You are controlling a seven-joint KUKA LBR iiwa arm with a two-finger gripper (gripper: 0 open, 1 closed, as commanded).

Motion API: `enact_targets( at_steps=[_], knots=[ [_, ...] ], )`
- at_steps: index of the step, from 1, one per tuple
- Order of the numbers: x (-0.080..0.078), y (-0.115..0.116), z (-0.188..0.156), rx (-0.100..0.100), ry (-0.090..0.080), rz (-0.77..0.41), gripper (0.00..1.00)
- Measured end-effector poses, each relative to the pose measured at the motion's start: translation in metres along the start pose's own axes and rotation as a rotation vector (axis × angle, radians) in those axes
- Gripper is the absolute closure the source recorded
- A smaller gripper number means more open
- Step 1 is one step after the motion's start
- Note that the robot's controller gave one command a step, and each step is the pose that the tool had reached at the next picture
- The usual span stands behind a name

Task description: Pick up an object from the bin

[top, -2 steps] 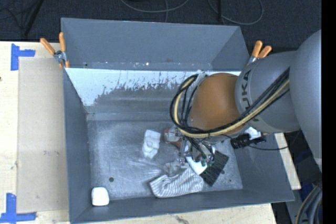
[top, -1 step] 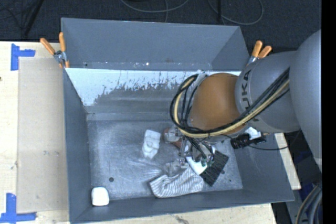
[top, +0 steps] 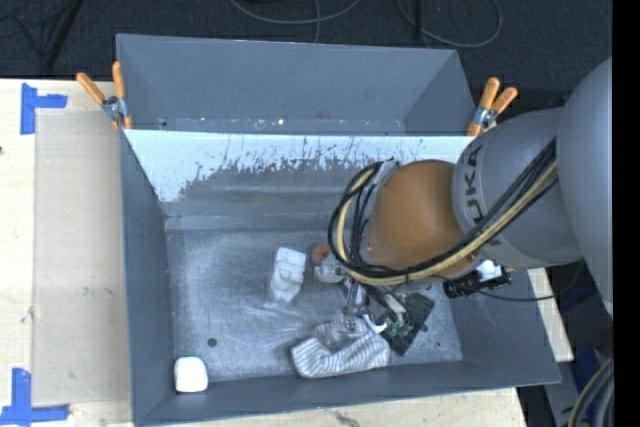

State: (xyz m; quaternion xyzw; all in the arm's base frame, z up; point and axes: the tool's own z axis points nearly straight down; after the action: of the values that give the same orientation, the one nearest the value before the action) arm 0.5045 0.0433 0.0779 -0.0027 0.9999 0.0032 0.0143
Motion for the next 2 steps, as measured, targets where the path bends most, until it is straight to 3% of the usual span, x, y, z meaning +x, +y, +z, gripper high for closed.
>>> enact_targets(
  at_steps=[1,2],
  knots=[
    [0.0301,0.0081,0.0031,0.006,0.05,-0.058,1.0],
    [0.0299,0.0081,0.0031,0.006,0.049,-0.057,1.0]
  ],
)
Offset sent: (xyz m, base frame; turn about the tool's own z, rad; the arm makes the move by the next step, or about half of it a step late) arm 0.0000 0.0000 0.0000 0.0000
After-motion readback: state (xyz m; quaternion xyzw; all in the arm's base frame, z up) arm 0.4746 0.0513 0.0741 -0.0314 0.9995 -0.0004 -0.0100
